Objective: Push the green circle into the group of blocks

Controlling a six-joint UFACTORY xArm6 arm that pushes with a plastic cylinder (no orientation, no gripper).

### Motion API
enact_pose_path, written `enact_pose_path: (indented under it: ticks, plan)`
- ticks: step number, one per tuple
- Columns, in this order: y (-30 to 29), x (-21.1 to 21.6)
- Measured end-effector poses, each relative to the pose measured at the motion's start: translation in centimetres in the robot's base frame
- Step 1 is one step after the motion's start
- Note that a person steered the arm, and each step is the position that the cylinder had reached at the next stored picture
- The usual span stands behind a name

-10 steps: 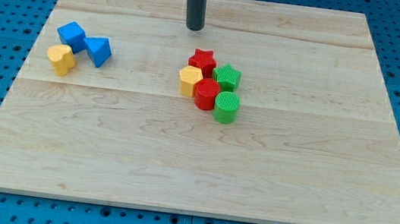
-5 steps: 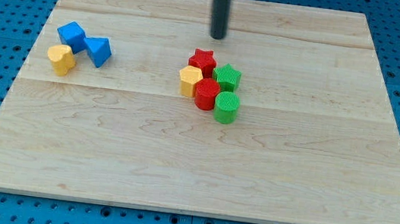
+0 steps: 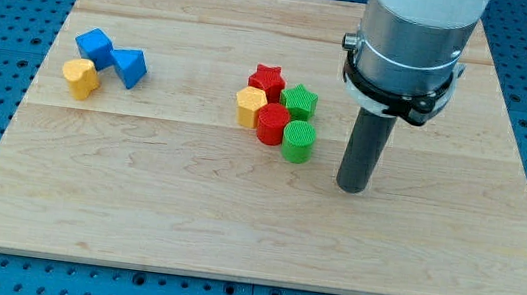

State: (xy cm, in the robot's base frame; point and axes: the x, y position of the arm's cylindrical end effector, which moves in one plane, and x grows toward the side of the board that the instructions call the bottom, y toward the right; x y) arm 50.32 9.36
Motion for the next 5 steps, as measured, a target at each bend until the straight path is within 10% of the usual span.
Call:
enact_pose_path:
  ticks: [5]
  plan:
    - [-8.0, -7.8]
